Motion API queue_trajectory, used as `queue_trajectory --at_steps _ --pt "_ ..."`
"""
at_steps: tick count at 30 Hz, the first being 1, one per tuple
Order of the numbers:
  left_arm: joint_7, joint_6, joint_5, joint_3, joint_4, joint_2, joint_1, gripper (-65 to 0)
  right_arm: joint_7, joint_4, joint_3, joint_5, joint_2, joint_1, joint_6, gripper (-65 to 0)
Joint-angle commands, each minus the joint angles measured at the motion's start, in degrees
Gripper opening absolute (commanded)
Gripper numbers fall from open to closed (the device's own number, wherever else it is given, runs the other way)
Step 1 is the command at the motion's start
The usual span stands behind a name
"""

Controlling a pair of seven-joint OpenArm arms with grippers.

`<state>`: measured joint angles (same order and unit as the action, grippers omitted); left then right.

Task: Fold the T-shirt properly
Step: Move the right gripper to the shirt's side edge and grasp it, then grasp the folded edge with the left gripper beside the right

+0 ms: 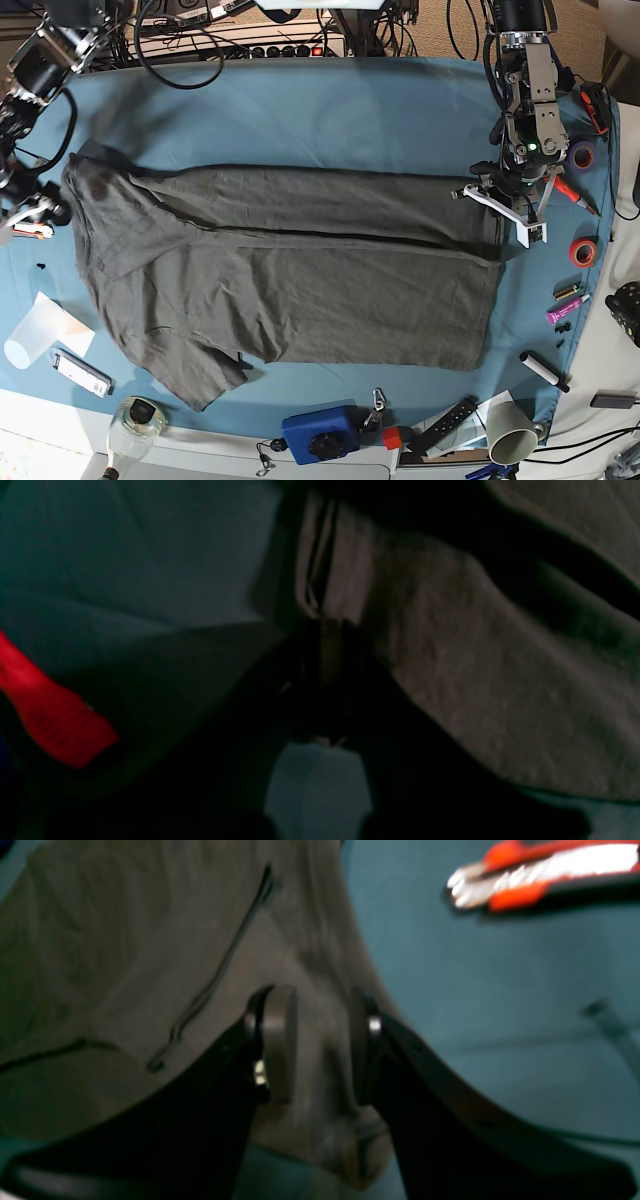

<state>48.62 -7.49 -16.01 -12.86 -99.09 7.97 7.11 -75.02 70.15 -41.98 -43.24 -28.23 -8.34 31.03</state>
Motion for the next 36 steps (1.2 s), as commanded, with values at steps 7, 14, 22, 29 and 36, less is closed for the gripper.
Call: queue_trajectory --at_steps 7,14,22,29,36 --pt "1.55 0.5 -1.18 -0.04 -0.72 0.15 -0.28 -65.0 -0.26 1.09 -5.53 -0.94 1.29 1.2 -0.24 -46.7" --pt "1.55 0.52 -1.18 -0.04 -0.72 0.15 -0.28 -65.0 -4.31 7.39 -14.36 -3.13 0.39 1.55 0.5 -46.7" --pt "1.57 1.51 -1.18 -0.04 -0.72 0.15 -0.26 -65.0 -2.45 7.74 -14.12 -0.22 1.25 5.84 -0.9 -46.7" --pt "1.55 1.51 -1.16 -0.04 -0.72 0.17 -0.26 -65.0 1.51 7.74 -14.34 3.3 2.05 5.97 -1.81 -46.7" --pt "1.55 1.51 -1.16 -0.04 -0.72 0.17 -0.28 -65.0 3.8 7.74 -14.1 8.85 1.84 5.97 -0.42 -46.2"
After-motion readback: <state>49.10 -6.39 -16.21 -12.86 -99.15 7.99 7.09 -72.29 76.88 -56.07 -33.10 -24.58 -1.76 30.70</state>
